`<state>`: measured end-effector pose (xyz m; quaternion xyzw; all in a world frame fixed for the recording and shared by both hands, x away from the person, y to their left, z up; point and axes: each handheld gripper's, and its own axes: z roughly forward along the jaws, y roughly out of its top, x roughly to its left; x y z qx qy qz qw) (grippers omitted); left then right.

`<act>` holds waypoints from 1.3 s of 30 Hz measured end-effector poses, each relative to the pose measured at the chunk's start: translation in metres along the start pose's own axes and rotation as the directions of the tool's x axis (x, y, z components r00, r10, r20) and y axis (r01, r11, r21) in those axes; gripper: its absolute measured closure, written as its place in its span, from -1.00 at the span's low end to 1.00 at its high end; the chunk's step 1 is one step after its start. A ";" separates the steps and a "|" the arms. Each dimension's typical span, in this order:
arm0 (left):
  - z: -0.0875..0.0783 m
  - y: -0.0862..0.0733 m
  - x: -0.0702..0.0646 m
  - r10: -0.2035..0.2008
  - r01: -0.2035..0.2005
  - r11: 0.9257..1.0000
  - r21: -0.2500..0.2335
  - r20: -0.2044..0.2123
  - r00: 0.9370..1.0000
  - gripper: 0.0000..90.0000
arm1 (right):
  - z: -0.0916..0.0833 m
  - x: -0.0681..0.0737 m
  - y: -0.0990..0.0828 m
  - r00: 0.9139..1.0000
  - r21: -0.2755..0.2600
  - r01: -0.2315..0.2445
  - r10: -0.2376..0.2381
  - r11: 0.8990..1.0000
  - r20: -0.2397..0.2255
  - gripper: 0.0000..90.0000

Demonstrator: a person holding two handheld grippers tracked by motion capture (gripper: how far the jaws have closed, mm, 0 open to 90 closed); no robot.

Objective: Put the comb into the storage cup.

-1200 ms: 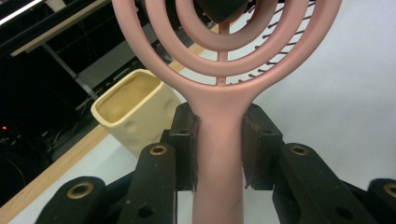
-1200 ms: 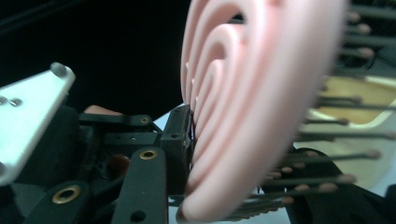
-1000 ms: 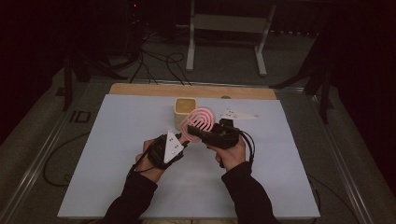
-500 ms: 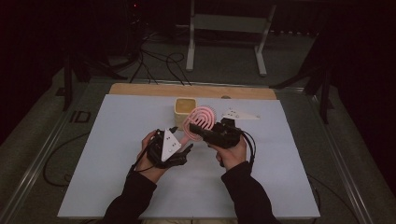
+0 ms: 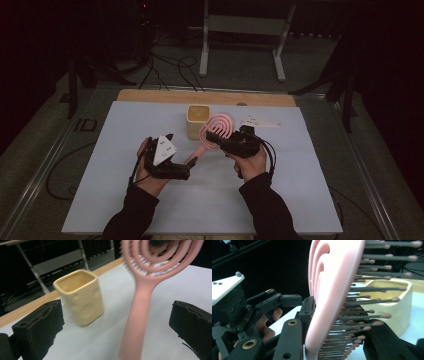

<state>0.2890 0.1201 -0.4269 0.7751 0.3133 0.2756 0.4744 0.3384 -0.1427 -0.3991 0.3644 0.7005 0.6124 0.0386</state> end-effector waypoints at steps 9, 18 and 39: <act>-0.031 -0.028 0.028 -0.074 0.074 0.997 -0.019 -0.025 0.997 -1.00 | -0.001 -0.002 0.004 1.000 0.000 -0.005 0.005 1.000 0.016 0.42; -0.059 -0.068 0.039 -0.110 0.109 0.994 -0.027 -0.073 0.991 -1.00 | -0.002 -0.002 0.005 1.000 -0.001 -0.003 0.003 1.000 0.019 0.42; -0.082 -0.118 0.037 -0.143 0.142 0.990 -0.018 -0.123 0.982 -1.00 | -0.003 -0.002 0.014 1.000 -0.025 -0.018 0.018 1.000 0.021 0.42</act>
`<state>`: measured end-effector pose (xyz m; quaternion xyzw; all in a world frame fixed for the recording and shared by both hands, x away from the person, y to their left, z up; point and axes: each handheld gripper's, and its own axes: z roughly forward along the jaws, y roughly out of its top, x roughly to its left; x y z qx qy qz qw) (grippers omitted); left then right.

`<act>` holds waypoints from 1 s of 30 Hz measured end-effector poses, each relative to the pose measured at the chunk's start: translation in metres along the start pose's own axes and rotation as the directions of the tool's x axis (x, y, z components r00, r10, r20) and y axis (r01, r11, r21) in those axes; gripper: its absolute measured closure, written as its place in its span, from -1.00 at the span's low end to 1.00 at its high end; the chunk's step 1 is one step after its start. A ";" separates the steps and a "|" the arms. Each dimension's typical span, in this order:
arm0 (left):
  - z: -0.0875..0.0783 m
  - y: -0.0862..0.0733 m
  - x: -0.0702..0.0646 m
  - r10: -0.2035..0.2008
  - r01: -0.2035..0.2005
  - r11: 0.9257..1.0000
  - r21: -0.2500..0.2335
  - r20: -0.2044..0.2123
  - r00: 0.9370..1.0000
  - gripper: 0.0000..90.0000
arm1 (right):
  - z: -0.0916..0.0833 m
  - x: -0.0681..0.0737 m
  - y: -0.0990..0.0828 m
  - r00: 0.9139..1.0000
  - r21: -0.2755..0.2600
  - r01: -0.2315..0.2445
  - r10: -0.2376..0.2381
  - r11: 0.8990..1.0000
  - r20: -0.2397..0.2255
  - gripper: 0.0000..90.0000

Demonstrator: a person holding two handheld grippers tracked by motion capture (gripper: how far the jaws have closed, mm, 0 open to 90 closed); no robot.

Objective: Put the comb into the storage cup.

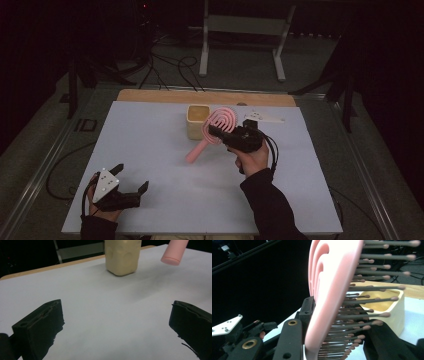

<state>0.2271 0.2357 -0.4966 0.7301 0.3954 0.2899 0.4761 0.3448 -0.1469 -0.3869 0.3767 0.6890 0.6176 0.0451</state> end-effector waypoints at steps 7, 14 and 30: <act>0.007 -0.002 -0.003 0.007 -0.007 1.000 0.007 -0.005 1.000 -1.00 | 0.001 -0.002 0.002 1.000 -0.010 -0.013 0.013 1.000 0.007 0.42; 0.004 0.000 -0.001 -0.029 0.027 0.999 -0.036 -0.060 0.998 -0.96 | 0.003 -0.001 0.003 1.000 -0.008 -0.011 0.011 1.000 0.004 0.41; 0.006 -0.001 -0.001 -0.016 0.013 0.999 -0.029 -0.098 0.995 -0.99 | -0.005 -0.011 0.011 0.997 -0.037 -0.073 0.073 0.997 -0.008 0.41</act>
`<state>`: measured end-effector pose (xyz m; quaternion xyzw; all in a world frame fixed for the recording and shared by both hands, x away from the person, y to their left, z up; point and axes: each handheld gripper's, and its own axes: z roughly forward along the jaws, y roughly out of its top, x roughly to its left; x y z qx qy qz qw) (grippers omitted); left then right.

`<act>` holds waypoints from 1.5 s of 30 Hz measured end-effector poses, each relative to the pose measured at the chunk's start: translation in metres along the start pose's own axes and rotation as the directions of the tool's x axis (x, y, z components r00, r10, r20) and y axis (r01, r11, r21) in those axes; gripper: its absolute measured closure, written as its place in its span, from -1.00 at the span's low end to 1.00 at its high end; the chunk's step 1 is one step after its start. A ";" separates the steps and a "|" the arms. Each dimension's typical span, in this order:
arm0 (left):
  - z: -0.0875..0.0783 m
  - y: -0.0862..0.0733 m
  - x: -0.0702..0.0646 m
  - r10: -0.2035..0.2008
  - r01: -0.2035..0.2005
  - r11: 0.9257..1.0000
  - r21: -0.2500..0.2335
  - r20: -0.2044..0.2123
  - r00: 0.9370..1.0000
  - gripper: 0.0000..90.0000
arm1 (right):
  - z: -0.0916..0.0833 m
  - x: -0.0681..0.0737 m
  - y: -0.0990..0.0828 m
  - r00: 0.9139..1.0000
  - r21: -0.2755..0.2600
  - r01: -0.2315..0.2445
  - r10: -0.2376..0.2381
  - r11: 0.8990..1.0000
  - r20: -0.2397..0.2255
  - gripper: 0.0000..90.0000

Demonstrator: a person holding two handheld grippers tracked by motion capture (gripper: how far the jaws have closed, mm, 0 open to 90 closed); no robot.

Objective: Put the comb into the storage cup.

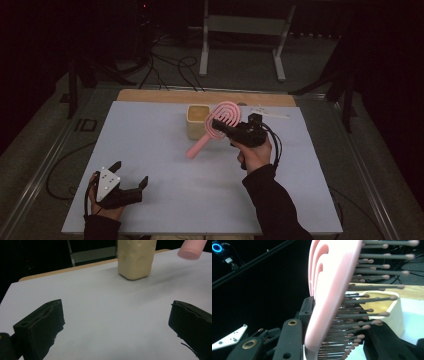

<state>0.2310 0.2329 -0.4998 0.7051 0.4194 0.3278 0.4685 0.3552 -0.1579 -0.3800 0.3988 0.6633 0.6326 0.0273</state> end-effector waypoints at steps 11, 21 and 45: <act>0.001 0.000 0.000 0.008 -0.008 1.000 0.002 0.000 1.000 -0.99 | -0.006 -0.003 0.011 1.000 -0.014 -0.001 0.001 1.000 0.015 0.42; 0.001 0.000 -0.003 0.030 -0.030 1.000 0.002 -0.013 0.999 -0.99 | -0.003 -0.002 0.019 1.000 -0.009 0.001 -0.001 1.000 0.020 0.41; 0.003 0.000 -0.006 0.039 -0.039 0.999 0.010 -0.001 0.999 -0.99 | 0.005 -0.001 0.037 0.999 -0.013 0.011 -0.010 1.000 0.050 0.42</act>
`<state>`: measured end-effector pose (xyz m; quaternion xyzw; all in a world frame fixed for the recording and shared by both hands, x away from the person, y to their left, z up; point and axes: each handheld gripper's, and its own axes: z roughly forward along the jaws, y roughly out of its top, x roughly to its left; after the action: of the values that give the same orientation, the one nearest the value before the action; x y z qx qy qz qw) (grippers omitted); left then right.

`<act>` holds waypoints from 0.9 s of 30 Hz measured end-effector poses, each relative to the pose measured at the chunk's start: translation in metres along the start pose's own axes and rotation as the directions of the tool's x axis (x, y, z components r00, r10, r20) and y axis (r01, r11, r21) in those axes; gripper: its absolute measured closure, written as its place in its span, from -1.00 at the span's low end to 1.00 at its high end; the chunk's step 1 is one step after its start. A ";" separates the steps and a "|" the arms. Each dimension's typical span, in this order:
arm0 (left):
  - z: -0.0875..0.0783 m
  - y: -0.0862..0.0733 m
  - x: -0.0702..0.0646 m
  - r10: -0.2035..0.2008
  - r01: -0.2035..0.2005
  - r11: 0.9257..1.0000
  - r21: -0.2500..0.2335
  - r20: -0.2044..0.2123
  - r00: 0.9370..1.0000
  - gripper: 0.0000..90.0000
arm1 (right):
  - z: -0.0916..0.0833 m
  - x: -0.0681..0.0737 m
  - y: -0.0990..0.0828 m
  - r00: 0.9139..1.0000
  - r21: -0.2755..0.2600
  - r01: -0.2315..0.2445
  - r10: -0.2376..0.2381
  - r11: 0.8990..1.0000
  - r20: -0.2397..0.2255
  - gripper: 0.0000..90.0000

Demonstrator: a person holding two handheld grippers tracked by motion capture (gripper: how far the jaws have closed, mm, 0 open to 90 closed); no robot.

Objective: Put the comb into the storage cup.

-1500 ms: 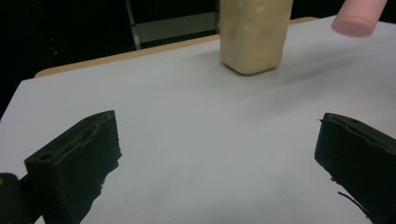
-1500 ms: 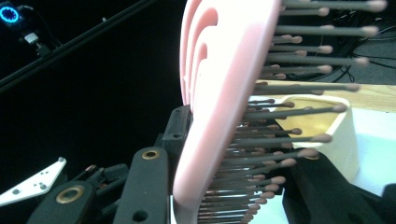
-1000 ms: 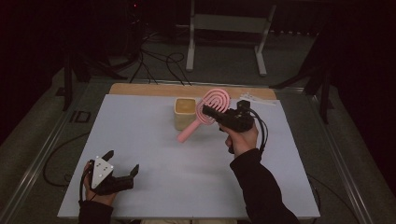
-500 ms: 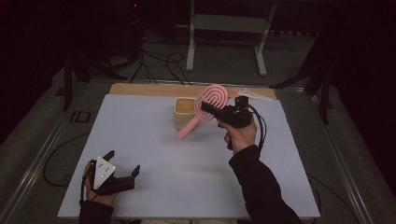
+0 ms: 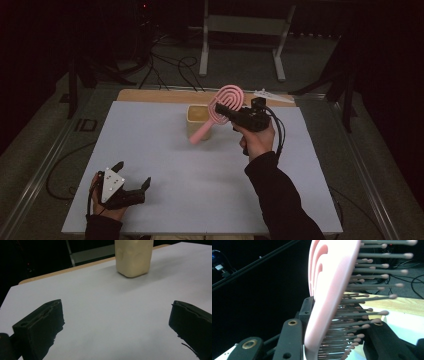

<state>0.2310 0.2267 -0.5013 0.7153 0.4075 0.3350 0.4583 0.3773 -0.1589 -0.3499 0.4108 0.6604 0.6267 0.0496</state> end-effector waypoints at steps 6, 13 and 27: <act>0.000 0.000 0.000 0.001 -0.001 1.000 0.000 -0.001 1.000 -0.99 | 0.002 0.001 0.004 1.000 -0.004 0.004 -0.004 1.000 0.005 0.41; 0.000 0.000 0.000 0.001 -0.001 1.000 -0.001 0.001 1.000 -1.00 | 0.004 0.002 0.011 1.000 -0.005 0.016 -0.016 1.000 0.013 0.42; 0.000 0.000 0.000 0.003 -0.003 1.000 0.000 0.003 1.000 -1.00 | 0.010 -0.005 0.017 1.000 -0.016 -0.005 0.005 1.000 0.028 0.42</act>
<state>0.2313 0.2265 -0.5016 0.7164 0.4057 0.3349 0.4584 0.3942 -0.1556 -0.3397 0.4208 0.6535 0.6263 0.0606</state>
